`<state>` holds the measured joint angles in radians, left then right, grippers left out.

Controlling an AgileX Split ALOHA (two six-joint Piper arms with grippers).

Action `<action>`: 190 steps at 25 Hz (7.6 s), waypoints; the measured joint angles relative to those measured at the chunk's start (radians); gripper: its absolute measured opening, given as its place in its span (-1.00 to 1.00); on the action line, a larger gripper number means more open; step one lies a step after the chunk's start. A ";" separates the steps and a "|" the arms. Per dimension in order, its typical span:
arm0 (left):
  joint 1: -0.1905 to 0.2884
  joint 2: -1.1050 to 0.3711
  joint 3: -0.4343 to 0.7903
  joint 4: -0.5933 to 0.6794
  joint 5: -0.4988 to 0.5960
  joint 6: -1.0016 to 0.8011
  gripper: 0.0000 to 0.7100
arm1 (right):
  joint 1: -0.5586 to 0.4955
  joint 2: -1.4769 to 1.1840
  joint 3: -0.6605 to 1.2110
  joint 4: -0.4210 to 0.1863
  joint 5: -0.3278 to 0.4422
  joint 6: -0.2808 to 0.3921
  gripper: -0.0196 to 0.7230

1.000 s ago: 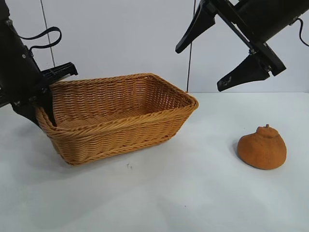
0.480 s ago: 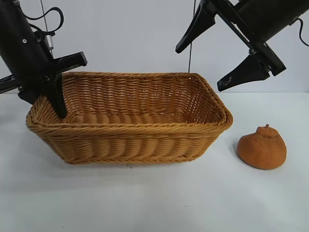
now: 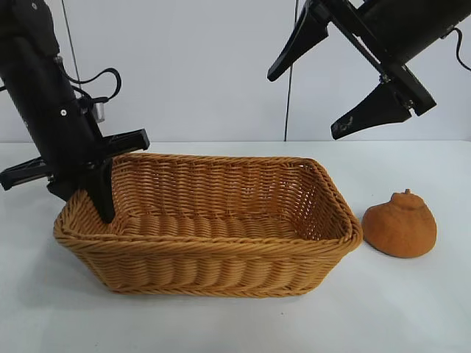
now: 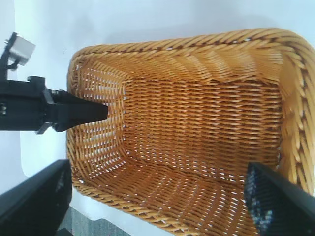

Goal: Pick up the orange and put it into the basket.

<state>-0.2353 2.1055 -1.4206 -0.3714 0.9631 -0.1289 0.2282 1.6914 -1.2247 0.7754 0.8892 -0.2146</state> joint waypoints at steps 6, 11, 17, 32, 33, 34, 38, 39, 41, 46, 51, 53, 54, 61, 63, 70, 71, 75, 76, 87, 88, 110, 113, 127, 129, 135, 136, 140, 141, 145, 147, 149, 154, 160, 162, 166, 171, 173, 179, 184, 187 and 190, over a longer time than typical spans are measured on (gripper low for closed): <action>0.000 0.001 0.000 0.000 -0.009 0.002 -0.27 | 0.000 0.000 0.000 0.000 0.001 0.000 0.81; 0.000 -0.024 -0.007 -0.004 -0.006 0.002 0.67 | 0.000 0.000 0.000 0.000 0.004 0.000 0.81; 0.002 -0.138 -0.086 0.059 0.067 0.012 0.80 | 0.000 0.000 0.000 -0.003 0.008 0.000 0.81; 0.222 -0.224 -0.181 0.356 0.248 0.060 0.81 | 0.000 0.000 0.000 -0.012 0.033 0.000 0.81; 0.222 -0.232 -0.181 0.356 0.248 0.067 0.81 | 0.000 0.000 0.000 -0.014 0.037 0.000 0.81; 0.222 -0.241 -0.180 0.356 0.248 0.071 0.81 | 0.000 0.000 0.000 -0.015 0.042 0.000 0.81; 0.222 -0.333 -0.127 0.356 0.248 0.075 0.81 | 0.000 0.000 0.000 -0.021 0.045 0.000 0.81; 0.222 -0.368 -0.099 0.356 0.248 0.075 0.81 | 0.000 0.000 0.000 -0.021 0.045 0.000 0.81; 0.222 -0.435 -0.035 0.356 0.249 0.075 0.81 | 0.000 0.000 0.000 -0.021 0.045 0.000 0.81; 0.222 -0.643 0.180 0.356 0.249 0.078 0.81 | 0.000 0.000 0.000 -0.021 0.045 0.000 0.81; 0.222 -0.904 0.417 0.356 0.250 0.079 0.81 | 0.000 0.000 0.000 -0.021 0.045 0.000 0.81; 0.222 -1.000 0.508 0.356 0.247 0.079 0.81 | 0.000 0.000 0.000 -0.021 0.045 0.000 0.81; 0.222 -1.071 0.566 0.356 0.238 0.079 0.81 | 0.000 0.000 0.000 -0.021 0.045 0.000 0.81; 0.222 -1.501 0.834 0.356 0.145 0.079 0.81 | 0.000 0.000 0.000 -0.022 0.045 0.000 0.81; 0.222 -1.614 0.886 0.356 0.123 0.079 0.81 | 0.000 0.000 0.000 -0.022 0.045 -0.002 0.81; 0.222 -1.923 0.915 0.353 0.104 0.079 0.81 | 0.000 0.000 -0.055 -0.134 0.070 0.009 0.81; 0.222 -1.952 0.915 0.353 0.103 0.079 0.81 | 0.000 0.000 -0.069 -0.172 0.077 0.029 0.81; 0.222 -2.082 0.918 0.353 0.103 0.079 0.81 | 0.000 0.000 -0.133 -0.418 0.125 0.152 0.81; 0.222 -2.098 0.918 0.353 0.103 0.079 0.81 | -0.001 0.000 -0.141 -0.466 0.134 0.178 0.81; 0.222 -2.110 0.918 0.355 0.103 0.079 0.81 | -0.145 0.070 -0.153 -0.563 0.147 0.221 0.81; 0.222 -2.110 0.918 0.355 0.103 0.079 0.81 | -0.147 0.090 -0.153 -0.567 0.145 0.221 0.81; 0.222 -2.110 0.918 0.356 0.103 0.079 0.81 | -0.148 0.405 -0.153 -0.603 0.040 0.228 -0.38; 0.222 -2.110 0.918 0.356 0.103 0.079 0.81 | -0.148 0.389 -0.153 -0.603 0.046 0.224 -0.82; 0.222 -2.110 0.918 0.356 0.103 0.080 0.81 | -0.117 0.056 -0.153 -0.611 0.053 0.215 -0.83; 0.222 -2.110 0.918 0.356 0.103 0.080 0.81 | -0.084 0.035 -0.154 -0.611 0.057 0.215 -0.83; 0.222 -2.110 0.918 0.356 0.103 0.080 0.81 | 0.087 0.029 -0.186 -0.556 0.045 0.224 -0.83; 0.222 -2.110 0.918 0.356 0.103 0.080 0.81 | 0.116 0.029 -0.188 -0.547 0.033 0.228 -0.83; 0.222 -2.110 0.918 0.356 0.103 0.080 0.81 | 0.249 0.029 -0.190 -0.531 -0.022 0.259 -0.83; 0.222 -2.110 0.918 0.356 0.103 0.080 0.81 | 0.287 0.032 -0.190 -0.530 -0.041 0.272 -0.83; 0.222 -2.110 0.918 0.356 0.103 0.080 0.81 | 0.382 0.066 -0.191 -0.524 -0.123 0.301 -0.83; 0.222 -2.110 0.918 0.356 0.103 0.080 0.81 | 0.410 0.103 -0.191 -0.521 -0.156 0.304 -0.83; 0.222 -2.110 0.918 0.356 0.103 0.080 0.81 | 0.421 0.159 -0.191 -0.520 -0.183 0.308 -0.83; 0.222 -2.110 0.918 0.356 0.103 0.080 0.81 | 0.421 0.309 -0.191 -0.523 -0.240 0.318 -0.83; 0.222 -2.110 0.918 0.356 0.103 0.080 0.81 | 0.421 0.378 -0.191 -0.523 -0.234 0.300 -0.83; 0.222 -2.110 0.918 0.356 0.103 0.080 0.81 | 0.421 0.378 -0.191 -0.523 -0.226 0.290 -0.75; 0.222 -2.110 0.918 0.356 0.103 0.080 0.81 | 0.421 0.373 -0.191 -0.523 -0.184 0.283 0.04; 0.222 -2.110 0.918 0.356 0.103 0.080 0.81 | 0.421 0.309 -0.192 -0.538 -0.161 0.286 0.66; 0.222 -2.110 0.918 0.356 0.103 0.080 0.81 | 0.421 0.280 -0.211 -0.572 -0.130 0.316 0.70; 0.222 -2.110 0.918 0.356 0.103 0.080 0.81 | 0.421 0.263 -0.405 -0.709 0.161 0.356 0.72; 0.222 -2.110 0.918 0.356 0.103 0.080 0.81 | 0.405 0.262 -0.572 -0.793 0.303 0.374 0.72; 0.222 -2.110 0.918 0.356 0.103 0.080 0.81 | 0.357 0.260 -0.607 -0.813 0.313 0.374 0.72; 0.222 -2.110 0.918 0.356 0.103 0.080 0.81 | 0.289 0.260 -0.609 -0.826 0.317 0.375 0.72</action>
<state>-0.0131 -0.0048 -0.5030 -0.0151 1.0658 -0.0492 0.5169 1.9512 -1.8339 -0.0503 1.2062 0.1602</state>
